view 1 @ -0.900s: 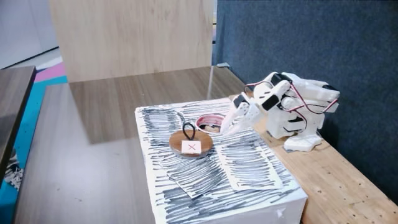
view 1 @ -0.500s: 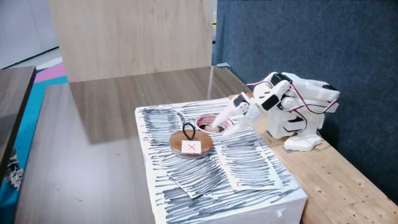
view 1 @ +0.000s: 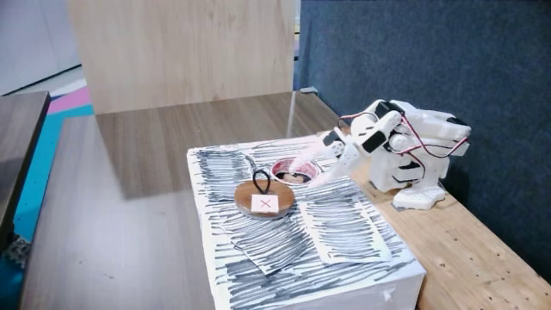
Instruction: Pick the brown debris from the hole.
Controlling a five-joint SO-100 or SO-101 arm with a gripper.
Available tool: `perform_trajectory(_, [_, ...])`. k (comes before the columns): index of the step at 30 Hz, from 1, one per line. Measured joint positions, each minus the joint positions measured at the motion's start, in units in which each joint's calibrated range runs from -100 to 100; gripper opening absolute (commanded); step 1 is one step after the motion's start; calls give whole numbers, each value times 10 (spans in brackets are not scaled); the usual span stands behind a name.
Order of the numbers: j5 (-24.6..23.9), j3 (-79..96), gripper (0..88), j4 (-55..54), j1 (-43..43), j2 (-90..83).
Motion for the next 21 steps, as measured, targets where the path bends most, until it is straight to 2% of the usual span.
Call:
perform_trajectory(15, [1,0,26,0,0,0])
perform_trajectory(21, [28,-16,26,0,0,1])
